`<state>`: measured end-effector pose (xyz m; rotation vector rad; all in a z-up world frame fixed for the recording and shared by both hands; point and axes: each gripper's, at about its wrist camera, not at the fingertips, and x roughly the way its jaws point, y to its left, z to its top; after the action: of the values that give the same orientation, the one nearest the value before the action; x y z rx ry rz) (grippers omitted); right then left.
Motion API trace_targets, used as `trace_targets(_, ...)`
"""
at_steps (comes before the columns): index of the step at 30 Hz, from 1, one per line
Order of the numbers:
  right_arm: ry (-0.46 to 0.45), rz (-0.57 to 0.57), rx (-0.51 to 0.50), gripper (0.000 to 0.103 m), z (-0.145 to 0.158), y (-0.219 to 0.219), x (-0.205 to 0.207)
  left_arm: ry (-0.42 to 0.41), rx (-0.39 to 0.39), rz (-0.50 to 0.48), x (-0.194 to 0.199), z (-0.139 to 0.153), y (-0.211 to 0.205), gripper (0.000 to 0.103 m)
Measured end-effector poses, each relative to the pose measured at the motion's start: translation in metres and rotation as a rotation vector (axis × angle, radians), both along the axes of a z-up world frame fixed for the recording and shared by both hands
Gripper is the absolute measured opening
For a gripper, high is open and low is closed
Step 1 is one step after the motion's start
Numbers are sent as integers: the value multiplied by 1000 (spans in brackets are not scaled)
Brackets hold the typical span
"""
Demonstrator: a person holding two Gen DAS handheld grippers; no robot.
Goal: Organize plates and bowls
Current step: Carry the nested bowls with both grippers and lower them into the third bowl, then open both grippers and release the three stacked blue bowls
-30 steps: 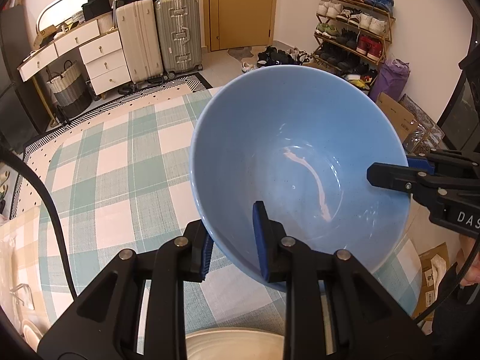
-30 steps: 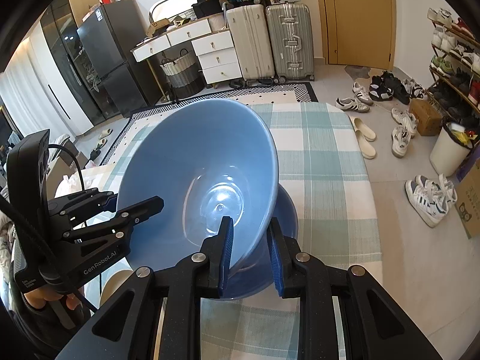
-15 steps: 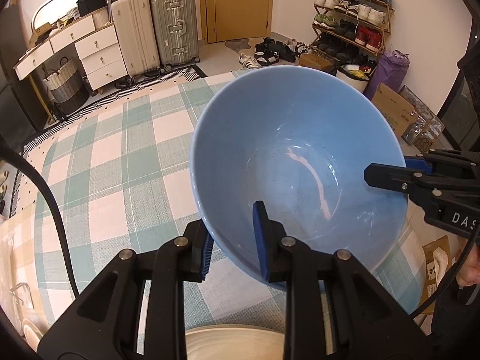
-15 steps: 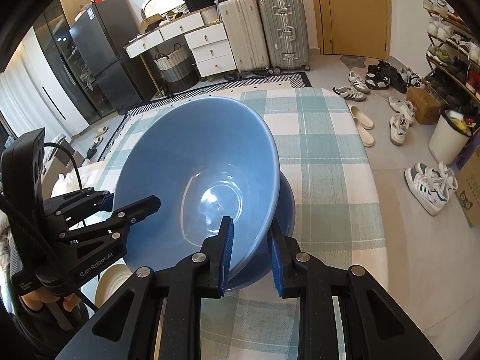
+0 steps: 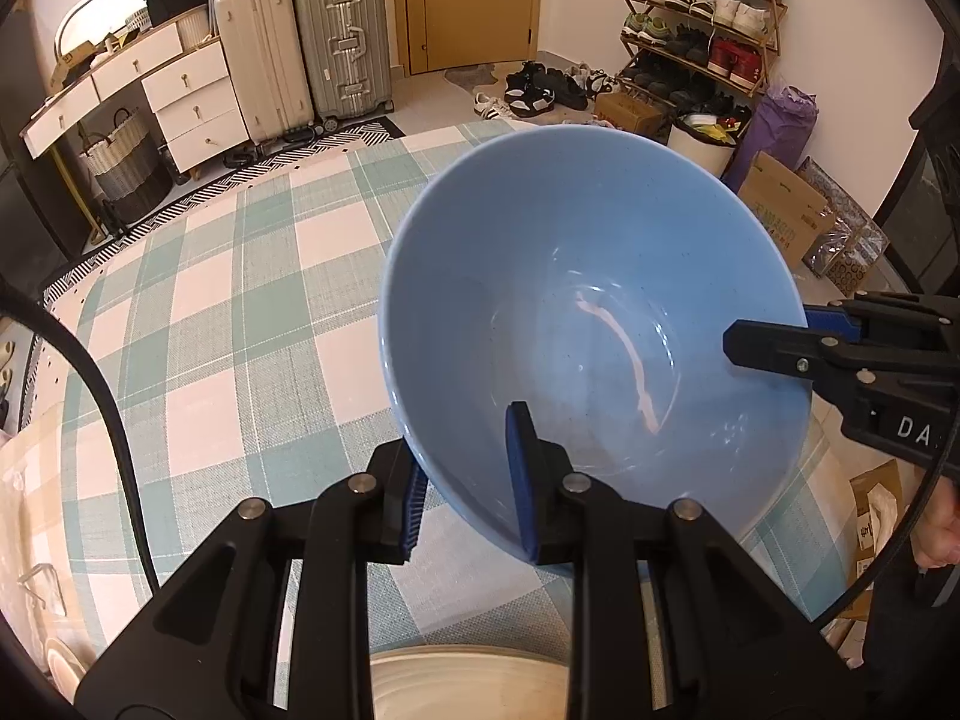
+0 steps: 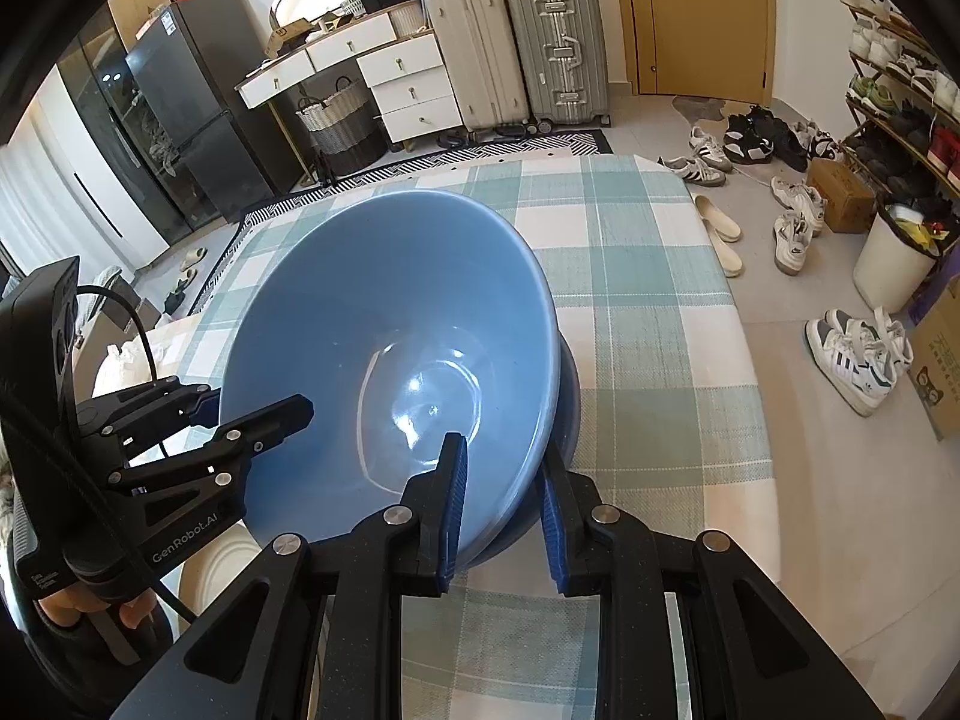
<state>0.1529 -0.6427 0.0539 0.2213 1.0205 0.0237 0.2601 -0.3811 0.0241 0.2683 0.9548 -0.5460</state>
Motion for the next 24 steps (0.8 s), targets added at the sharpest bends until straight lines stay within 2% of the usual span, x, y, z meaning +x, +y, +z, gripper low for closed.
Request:
trace_targets(20,8,-8,-18,24,-13,3,-1,8,15,-3,0,-11,4,23)
trace_targets(23,10,-22,-21,29,-16,-1,-2,16,10,11,3,-14,9,32)
trace_targets(24,7,-24,-14,30,-15,-2,-3,11,6,12,4,-14,11,40)
